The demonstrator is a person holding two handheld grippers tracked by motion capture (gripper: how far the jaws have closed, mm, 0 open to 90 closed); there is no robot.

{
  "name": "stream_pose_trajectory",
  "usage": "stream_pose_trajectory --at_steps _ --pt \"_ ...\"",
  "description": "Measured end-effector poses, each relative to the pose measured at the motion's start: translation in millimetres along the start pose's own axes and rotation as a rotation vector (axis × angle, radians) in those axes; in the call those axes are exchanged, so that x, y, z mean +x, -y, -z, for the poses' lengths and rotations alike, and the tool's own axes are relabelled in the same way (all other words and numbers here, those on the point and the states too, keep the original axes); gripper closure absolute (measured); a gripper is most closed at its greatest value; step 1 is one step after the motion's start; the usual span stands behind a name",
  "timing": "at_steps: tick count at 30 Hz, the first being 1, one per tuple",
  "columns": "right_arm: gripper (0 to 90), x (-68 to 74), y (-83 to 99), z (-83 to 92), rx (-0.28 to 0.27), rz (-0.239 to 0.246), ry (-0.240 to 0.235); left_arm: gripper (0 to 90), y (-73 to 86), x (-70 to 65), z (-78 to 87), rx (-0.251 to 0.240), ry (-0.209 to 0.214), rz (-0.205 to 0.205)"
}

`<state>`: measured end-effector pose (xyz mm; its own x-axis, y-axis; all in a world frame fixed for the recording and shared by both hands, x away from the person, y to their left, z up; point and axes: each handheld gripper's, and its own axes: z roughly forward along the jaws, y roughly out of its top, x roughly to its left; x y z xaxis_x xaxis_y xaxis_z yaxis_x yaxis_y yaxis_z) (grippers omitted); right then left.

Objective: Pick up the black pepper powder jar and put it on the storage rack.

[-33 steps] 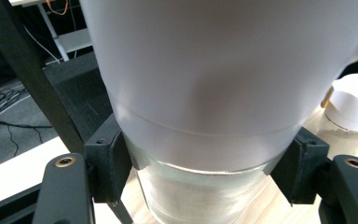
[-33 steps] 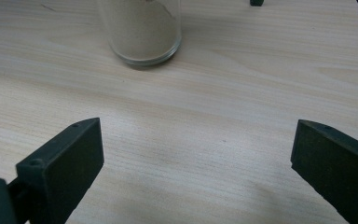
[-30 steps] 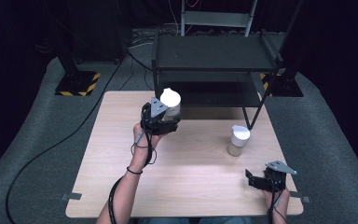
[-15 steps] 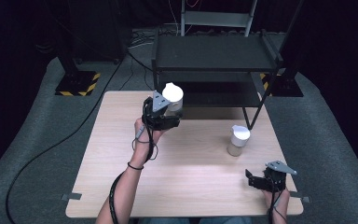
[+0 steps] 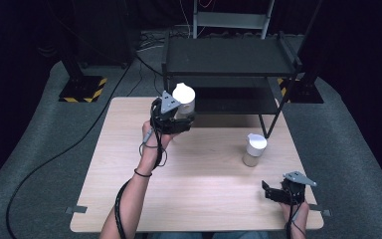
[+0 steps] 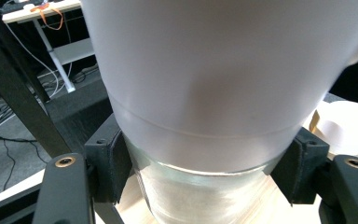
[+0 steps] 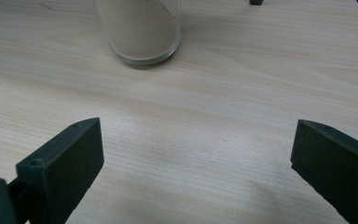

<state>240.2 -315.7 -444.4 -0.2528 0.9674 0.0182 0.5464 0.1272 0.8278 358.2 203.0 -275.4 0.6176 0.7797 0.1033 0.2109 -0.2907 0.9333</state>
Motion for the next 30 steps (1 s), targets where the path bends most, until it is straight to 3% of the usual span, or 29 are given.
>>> stream_pose_trajectory --at_steps 15,30 --pt "1.7 -0.1 -0.6 -0.3 0.003 0.000 -0.001 30.9 -17.8 5.7 6.3 -0.011 0.012 -0.016" --pt "1.7 0.2 -0.6 -0.2 0.004 0.000 0.001 30.9 -30.9 15.2 9.5 -0.024 0.028 -0.004"
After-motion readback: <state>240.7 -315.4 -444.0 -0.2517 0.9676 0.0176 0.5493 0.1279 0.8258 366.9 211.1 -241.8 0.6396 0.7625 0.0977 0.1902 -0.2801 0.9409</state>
